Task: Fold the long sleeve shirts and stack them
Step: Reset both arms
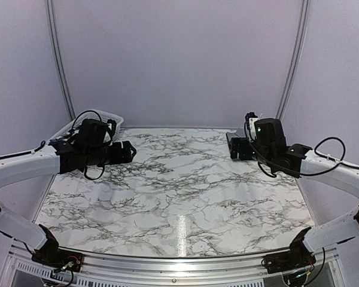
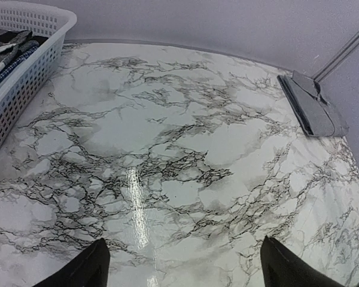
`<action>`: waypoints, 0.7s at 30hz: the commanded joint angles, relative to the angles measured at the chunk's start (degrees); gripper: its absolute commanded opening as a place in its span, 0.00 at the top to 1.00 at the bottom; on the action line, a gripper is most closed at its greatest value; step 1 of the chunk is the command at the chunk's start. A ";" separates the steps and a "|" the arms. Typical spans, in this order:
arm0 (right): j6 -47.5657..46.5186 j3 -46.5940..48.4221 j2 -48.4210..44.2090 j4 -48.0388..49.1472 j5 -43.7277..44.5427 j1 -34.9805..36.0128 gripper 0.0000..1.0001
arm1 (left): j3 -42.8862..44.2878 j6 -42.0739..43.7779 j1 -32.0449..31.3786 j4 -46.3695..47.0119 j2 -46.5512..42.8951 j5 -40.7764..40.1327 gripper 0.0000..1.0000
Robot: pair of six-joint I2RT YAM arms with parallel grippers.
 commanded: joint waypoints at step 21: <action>5.85 -1.62 -6.63 1.69 10.98 0.33 0.01 | -5.50 1.05 0.06 8.80 -6.00 -8.22 0.01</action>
